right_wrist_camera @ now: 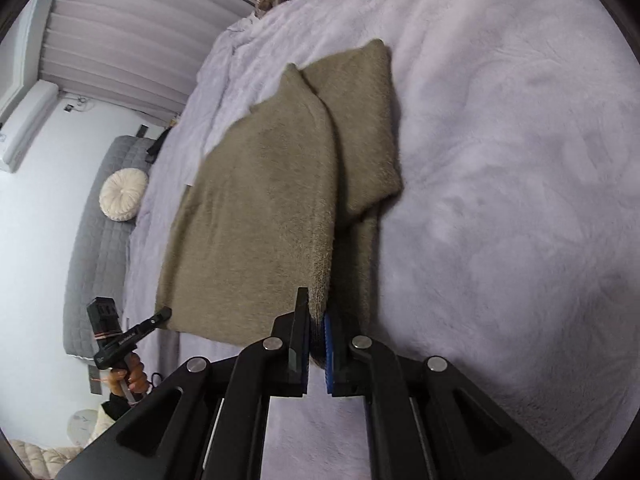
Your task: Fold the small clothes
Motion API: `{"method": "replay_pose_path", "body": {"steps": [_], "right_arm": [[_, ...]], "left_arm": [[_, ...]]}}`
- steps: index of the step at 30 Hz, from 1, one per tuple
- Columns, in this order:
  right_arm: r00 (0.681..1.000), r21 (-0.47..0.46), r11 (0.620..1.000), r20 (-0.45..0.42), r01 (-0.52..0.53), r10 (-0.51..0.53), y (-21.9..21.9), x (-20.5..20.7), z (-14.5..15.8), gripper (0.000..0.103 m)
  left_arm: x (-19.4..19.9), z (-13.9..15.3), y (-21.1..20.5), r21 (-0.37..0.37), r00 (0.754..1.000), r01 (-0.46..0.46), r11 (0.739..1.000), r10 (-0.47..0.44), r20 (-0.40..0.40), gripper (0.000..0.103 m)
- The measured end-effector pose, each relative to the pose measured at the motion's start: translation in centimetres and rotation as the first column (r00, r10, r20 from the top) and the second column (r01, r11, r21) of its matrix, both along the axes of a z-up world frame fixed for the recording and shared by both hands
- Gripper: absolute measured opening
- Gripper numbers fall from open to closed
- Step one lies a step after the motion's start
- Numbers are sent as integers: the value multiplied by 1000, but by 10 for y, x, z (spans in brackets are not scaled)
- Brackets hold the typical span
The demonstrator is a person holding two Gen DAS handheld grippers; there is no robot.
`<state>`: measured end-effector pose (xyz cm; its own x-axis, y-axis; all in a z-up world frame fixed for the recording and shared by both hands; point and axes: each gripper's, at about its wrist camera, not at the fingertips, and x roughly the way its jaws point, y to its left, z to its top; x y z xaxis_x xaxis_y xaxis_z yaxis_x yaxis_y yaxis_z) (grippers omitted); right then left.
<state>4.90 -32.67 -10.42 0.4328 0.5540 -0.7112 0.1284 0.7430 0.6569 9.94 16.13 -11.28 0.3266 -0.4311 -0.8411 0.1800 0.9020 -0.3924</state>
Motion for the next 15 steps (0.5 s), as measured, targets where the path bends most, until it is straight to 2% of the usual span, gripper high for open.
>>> {"method": "replay_pose_path", "body": {"steps": [2, 4, 6, 9, 11, 14, 15], "right_arm": [[999, -24, 1000, -26, 19, -20, -1, -1, -14, 4], [997, 18, 997, -31, 74, -74, -7, -4, -16, 4], [996, -14, 996, -14, 93, -93, -8, -7, -7, 7], [993, -126, 986, 50, 113, -107, -8, -13, 17, 12], [987, -175, 975, 106, 137, -120, -8, -12, 35, 12], [983, -145, 981, 145, 132, -111, -1, 6, 50, 12], [983, -142, 981, 146, 132, -111, 3, 15, 52, 18]], "left_arm": [[-2, -3, 5, -12, 1000, -30, 999, 30, -7, 8], [-6, 7, 11, -15, 998, -59, 998, 59, -2, 8], [-12, 22, 16, 13, 998, -53, 999, 52, 32, 8], [-12, 45, 23, 67, 993, -62, 996, 54, 105, 8], [-1, 57, 23, 63, 988, -70, 996, 61, 139, 8], [31, 70, 8, 68, 980, -82, 994, 68, 187, 8], [41, 73, 2, 75, 977, -90, 993, 73, 201, 8]]}}
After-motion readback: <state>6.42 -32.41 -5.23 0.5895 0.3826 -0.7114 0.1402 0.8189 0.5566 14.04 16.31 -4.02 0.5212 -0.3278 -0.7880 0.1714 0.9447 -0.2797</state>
